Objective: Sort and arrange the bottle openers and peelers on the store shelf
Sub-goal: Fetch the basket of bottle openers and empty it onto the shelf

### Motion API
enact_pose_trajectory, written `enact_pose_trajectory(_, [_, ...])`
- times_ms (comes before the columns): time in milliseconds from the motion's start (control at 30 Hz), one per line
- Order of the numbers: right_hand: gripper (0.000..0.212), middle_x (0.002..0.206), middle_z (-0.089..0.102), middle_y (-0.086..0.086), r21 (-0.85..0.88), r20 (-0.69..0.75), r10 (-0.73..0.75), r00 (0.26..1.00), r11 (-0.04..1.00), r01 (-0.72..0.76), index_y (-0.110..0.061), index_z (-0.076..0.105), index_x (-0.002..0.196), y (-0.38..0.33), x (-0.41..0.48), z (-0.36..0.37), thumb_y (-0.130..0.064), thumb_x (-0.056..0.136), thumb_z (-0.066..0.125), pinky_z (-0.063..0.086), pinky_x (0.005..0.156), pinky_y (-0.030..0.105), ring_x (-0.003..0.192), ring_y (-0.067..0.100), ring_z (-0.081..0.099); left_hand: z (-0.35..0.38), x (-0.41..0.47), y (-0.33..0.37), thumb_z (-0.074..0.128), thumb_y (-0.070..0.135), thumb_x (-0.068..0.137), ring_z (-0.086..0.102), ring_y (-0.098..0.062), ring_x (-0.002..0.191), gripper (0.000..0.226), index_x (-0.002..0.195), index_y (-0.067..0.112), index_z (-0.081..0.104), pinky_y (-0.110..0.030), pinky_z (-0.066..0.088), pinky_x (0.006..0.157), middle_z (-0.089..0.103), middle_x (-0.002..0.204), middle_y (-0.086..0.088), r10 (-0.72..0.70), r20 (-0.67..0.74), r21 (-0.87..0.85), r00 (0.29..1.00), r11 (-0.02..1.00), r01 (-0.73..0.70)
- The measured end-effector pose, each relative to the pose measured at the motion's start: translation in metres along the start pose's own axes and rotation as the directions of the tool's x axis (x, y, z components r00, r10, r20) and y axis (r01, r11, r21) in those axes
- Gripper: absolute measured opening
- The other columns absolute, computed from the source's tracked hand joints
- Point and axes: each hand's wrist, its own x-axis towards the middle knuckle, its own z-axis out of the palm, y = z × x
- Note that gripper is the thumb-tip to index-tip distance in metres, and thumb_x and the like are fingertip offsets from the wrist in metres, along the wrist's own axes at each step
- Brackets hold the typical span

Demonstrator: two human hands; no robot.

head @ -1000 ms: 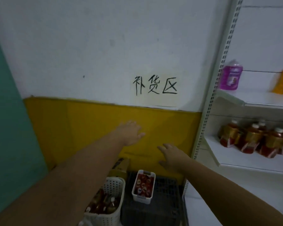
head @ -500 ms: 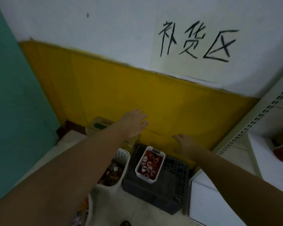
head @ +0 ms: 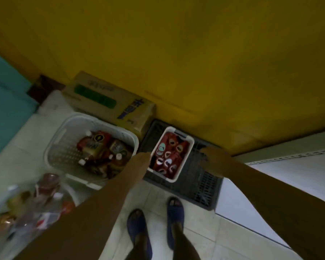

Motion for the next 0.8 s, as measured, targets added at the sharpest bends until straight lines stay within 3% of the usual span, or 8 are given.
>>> enact_pose_trajectory(100, [0.053,0.141,0.044,0.018,0.028,0.114,0.000,0.993,1.000,-0.004,-0.019,0.018,0.151,0.016,0.062,0.029,-0.029,0.103,0.038,0.045,0.095,0.051,0.122,0.038,0.050,0.011,0.046,-0.050,0.045,0.028,0.099,0.053,-0.012,0.081,0.016,0.091,0.020,0.057,-0.026,0.043,0.071,0.057,0.103,-0.004,-0.126,-0.049,-0.106,0.991,0.987,0.120])
enact_pose_trajectory(233, [0.057,0.145,0.040,0.012,0.029,0.086,-0.031,0.996,0.999,0.029,-0.014,0.021,0.150,0.039,0.135,0.064,-0.032,0.101,0.042,0.042,0.098,0.044,0.124,0.030,0.049,0.039,0.092,-0.089,0.045,0.021,0.099,0.055,-0.034,0.110,0.032,0.120,0.000,0.055,-0.040,0.041,0.093,0.058,0.120,-0.018,-0.317,-0.080,-0.341,0.945,0.900,0.272])
enact_pose_trajectory(333, [0.045,0.103,0.053,0.007,0.048,-0.055,-0.113,0.992,0.992,0.115,-0.004,0.039,0.137,0.046,0.188,0.076,-0.027,0.099,0.048,0.041,0.077,0.039,0.088,0.019,0.055,0.064,0.128,-0.112,0.045,0.020,0.099,0.053,-0.036,0.118,0.027,0.119,0.005,0.053,-0.045,0.042,0.100,0.056,0.123,-0.017,-0.394,-0.044,-0.472,0.918,0.818,0.328])
enact_pose_trajectory(433, [0.050,0.130,0.046,0.023,0.071,-0.271,-0.104,0.957,0.989,0.127,-0.004,0.037,0.138,0.044,0.241,0.078,-0.027,0.096,0.052,0.043,0.084,0.041,0.103,0.037,0.050,0.085,0.159,-0.126,0.045,0.023,0.099,0.058,-0.030,0.105,0.016,0.102,0.010,0.055,-0.042,0.047,0.092,0.061,0.110,-0.012,-0.406,-0.043,-0.571,0.913,0.759,0.311])
enact_pose_trajectory(533, [0.066,0.150,0.031,0.017,0.207,-0.318,-0.071,0.945,0.968,0.143,-0.009,0.022,0.148,0.042,0.279,0.086,-0.030,0.095,0.055,0.040,0.102,0.046,0.128,0.036,0.040,0.101,0.187,-0.126,0.036,0.035,0.102,0.059,-0.019,0.075,0.030,0.098,0.011,0.053,-0.032,0.049,0.067,0.062,0.081,-0.006,-0.426,-0.082,-0.663,0.901,0.699,0.270])
enact_pose_trajectory(600, [0.071,0.154,0.028,0.013,0.230,-0.322,-0.104,0.941,0.956,0.185,-0.011,0.020,0.150,0.043,0.294,0.094,-0.032,0.094,0.056,0.033,0.110,0.047,0.139,0.033,0.031,0.108,0.204,-0.131,0.031,0.045,0.101,0.057,-0.019,0.066,0.042,0.090,0.009,0.051,-0.034,0.050,0.067,0.063,0.061,-0.005,-0.437,-0.113,-0.693,0.892,0.679,0.245])
enact_pose_trajectory(667, [0.062,0.148,0.036,0.014,0.248,-0.355,-0.101,0.929,0.948,0.198,-0.009,0.029,0.146,0.043,0.300,0.099,-0.032,0.095,0.054,0.037,0.108,0.047,0.134,0.033,0.038,0.115,0.214,-0.138,0.030,0.053,0.098,0.057,-0.020,0.065,0.050,0.080,0.012,0.053,-0.033,0.049,0.070,0.061,0.042,0.002,-0.423,-0.156,-0.679,0.893,0.702,0.214])
enact_pose_trajectory(800, [0.044,0.130,0.054,0.013,0.323,-0.366,-0.074,0.928,0.925,0.201,-0.011,0.044,0.135,0.042,0.307,0.096,-0.031,0.097,0.051,0.047,0.094,0.044,0.116,0.032,0.054,0.120,0.219,-0.152,0.033,0.059,0.094,0.064,-0.023,0.086,0.054,0.103,0.014,0.061,-0.033,0.052,0.072,0.070,0.088,-0.006,-0.397,-0.174,-0.686,0.901,0.706,0.179])
